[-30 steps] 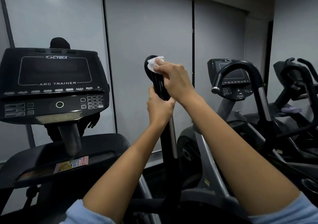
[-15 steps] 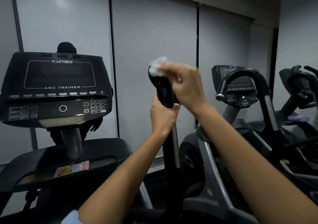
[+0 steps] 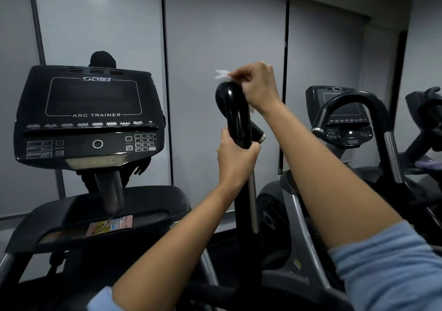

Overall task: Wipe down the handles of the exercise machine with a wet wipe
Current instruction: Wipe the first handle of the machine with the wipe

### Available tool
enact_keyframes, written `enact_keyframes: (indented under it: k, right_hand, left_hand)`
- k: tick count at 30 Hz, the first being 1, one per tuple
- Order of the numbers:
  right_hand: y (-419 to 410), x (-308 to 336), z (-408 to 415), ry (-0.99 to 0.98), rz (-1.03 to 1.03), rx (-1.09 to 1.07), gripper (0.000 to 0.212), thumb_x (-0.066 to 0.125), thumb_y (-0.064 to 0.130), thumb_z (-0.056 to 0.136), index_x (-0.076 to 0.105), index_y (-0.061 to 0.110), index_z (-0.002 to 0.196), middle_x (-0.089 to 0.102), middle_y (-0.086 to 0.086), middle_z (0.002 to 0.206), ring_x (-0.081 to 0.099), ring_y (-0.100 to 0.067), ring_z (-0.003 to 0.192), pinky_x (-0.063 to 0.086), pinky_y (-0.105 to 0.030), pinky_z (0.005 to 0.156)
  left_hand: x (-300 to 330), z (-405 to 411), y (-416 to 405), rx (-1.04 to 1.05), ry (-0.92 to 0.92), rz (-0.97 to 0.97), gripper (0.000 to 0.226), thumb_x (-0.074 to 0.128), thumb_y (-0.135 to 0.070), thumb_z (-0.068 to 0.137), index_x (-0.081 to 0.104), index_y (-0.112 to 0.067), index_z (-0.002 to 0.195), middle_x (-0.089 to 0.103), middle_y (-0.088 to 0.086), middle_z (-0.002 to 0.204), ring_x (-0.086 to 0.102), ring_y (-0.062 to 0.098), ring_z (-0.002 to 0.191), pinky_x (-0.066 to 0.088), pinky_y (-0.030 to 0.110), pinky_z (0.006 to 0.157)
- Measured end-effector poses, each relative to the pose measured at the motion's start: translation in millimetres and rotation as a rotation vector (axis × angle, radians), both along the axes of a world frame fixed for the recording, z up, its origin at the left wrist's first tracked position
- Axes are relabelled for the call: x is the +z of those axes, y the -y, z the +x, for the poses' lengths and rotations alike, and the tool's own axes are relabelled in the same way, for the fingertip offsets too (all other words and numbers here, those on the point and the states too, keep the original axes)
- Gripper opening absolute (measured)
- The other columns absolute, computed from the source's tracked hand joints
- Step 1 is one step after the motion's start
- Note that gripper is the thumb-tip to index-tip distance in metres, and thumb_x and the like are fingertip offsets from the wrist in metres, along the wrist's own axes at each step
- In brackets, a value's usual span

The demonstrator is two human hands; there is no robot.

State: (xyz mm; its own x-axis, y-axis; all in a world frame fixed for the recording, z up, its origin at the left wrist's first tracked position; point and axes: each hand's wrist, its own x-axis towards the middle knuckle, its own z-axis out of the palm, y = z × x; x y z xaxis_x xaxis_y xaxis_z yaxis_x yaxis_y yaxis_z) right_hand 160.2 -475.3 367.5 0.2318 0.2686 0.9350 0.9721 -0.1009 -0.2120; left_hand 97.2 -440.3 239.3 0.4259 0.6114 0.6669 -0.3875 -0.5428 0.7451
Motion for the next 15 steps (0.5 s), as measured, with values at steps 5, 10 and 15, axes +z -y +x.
enact_keyframes:
  k: [5, 10, 15]
  right_hand:
    - [4.1, -1.4, 1.4, -0.231, 0.161, 0.070, 0.025, 0.056, -0.002, 0.081, 0.075, 0.007, 0.093, 0.073, -0.005, 0.084, 0.067, -0.016, 0.082, 0.054, -0.032, 0.082]
    - [30.9, -44.9, -17.0, -0.071, 0.195, 0.166, 0.020, 0.061, 0.002, 0.083, 0.076, 0.011, 0.092, 0.071, 0.002, 0.081, 0.063, -0.001, 0.070, 0.052, -0.022, 0.067]
    - [20.1, -37.1, -8.1, 0.121, 0.130, 0.151, 0.020, 0.060, -0.002, 0.080, 0.076, 0.007, 0.088, 0.074, -0.007, 0.093, 0.067, -0.015, 0.088, 0.052, -0.022, 0.080]
  left_hand:
    - [-0.5, -1.0, -1.4, -0.033, -0.011, -0.002, 0.035, 0.064, -0.015, 0.072, 0.049, -0.016, 0.104, 0.054, -0.007, 0.074, 0.060, 0.017, 0.072, 0.057, 0.045, 0.074]
    - [9.8, 1.8, -5.1, -0.122, -0.008, -0.099, 0.030, 0.074, -0.025, 0.066, 0.054, -0.023, 0.087, 0.064, 0.001, 0.079, 0.068, 0.023, 0.074, 0.058, 0.048, 0.072]
    - [9.7, 9.3, -6.2, -0.091, 0.004, -0.115, 0.022, 0.064, -0.023, 0.060, 0.051, -0.028, 0.077, 0.058, -0.003, 0.069, 0.066, 0.029, 0.076, 0.056, 0.051, 0.072]
